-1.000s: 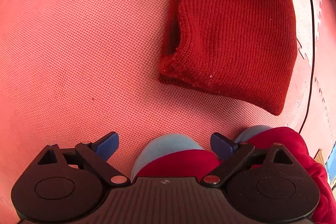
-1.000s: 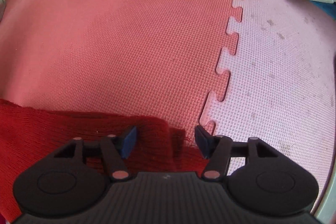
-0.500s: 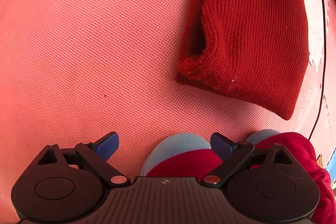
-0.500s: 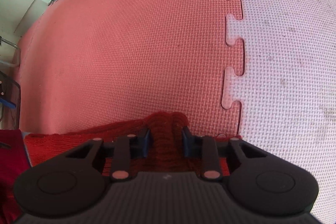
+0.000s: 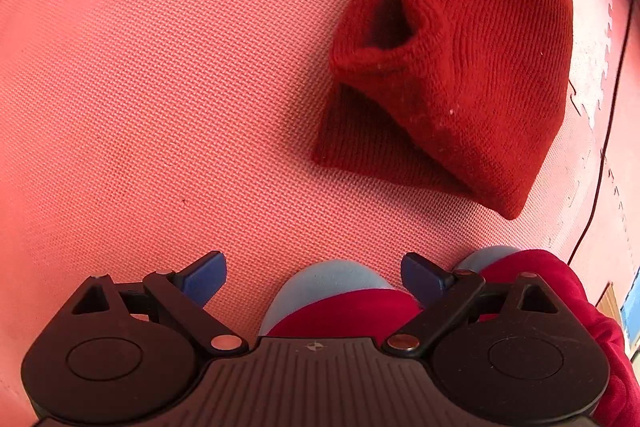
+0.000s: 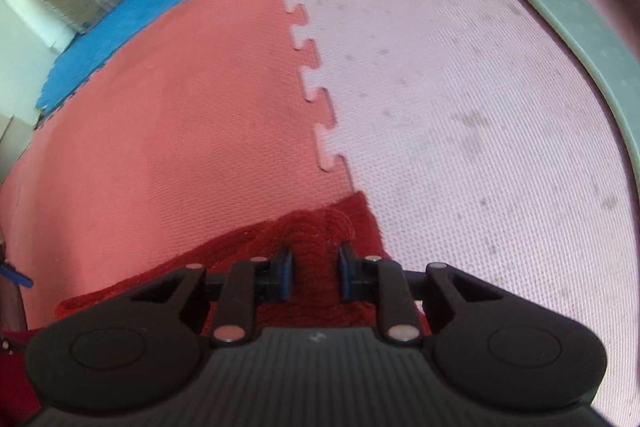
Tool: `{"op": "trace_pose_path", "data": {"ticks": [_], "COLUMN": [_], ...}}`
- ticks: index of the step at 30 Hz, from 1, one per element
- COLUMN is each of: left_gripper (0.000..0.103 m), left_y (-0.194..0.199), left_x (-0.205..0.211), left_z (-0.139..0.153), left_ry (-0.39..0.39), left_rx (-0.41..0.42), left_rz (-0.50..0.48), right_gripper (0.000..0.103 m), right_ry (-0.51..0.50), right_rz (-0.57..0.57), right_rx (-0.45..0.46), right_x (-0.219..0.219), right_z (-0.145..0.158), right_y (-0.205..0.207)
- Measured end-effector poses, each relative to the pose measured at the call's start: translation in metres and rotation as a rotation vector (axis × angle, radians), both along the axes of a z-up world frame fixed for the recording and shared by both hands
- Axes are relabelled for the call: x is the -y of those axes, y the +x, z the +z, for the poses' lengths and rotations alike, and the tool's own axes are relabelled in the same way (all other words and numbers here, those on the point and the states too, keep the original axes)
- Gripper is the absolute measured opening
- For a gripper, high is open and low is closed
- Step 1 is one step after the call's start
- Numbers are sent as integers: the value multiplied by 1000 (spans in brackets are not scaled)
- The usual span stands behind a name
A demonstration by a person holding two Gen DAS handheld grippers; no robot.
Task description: Fold clothes
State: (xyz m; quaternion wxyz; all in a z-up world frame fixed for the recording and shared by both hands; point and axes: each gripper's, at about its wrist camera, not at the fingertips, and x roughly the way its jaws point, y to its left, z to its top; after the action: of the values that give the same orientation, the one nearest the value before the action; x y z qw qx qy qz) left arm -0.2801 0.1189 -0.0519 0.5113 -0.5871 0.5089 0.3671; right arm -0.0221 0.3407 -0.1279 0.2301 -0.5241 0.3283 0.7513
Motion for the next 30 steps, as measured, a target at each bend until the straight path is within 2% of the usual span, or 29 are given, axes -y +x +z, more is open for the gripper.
{"op": "trace_pose_path", "data": {"ticks": [2, 5, 9, 12, 14, 16, 20, 23, 24, 26, 27, 28, 30], "left_gripper": [95, 95, 95, 95, 95, 95, 95, 95, 95, 95, 95, 95, 95], "left_y": [2, 2, -2, 1, 3, 4, -2, -8, -10, -14, -16, -17, -19], "left_x": [1, 2, 2, 0, 0, 1, 5, 5, 6, 6, 6, 8, 13], "left_z": [-1, -1, -1, -3, -2, -1, -3, -3, -2, 0, 2, 1, 0], "left_ry": [-3, -10, -10, -4, 4, 10, 11, 28, 38, 56, 62, 67, 77], "left_rx": [-1, -10, -22, -23, -13, -1, -17, -31, -32, -38, -44, -50, -60], "left_rz": [-9, -8, 7, -3, -12, -16, -3, 12, 17, 23, 22, 19, 12], "right_gripper": [22, 23, 23, 28, 48, 60, 62, 63, 63, 63, 62, 58, 44], "right_ry": [-8, -6, -8, -2, 26, 89, 260, 343, 339, 268, 224, 186, 139], "right_rz": [8, 42, 102, 117, 113, 120, 100, 92, 93, 108, 125, 144, 191], "right_rx": [28, 40, 21, 29, 74, 122, 108, 17, -31, -142, -169, -180, -158], "right_x": [-6, -10, -8, -6, -5, -1, 19, 51, 64, 89, 103, 117, 143], "right_z": [-21, -36, -24, -22, -28, -25, 7, 44, 54, 66, 67, 66, 58], "right_y": [-12, -23, -26, -29, -34, -38, -42, -43, -43, -44, -47, -52, -64]}}
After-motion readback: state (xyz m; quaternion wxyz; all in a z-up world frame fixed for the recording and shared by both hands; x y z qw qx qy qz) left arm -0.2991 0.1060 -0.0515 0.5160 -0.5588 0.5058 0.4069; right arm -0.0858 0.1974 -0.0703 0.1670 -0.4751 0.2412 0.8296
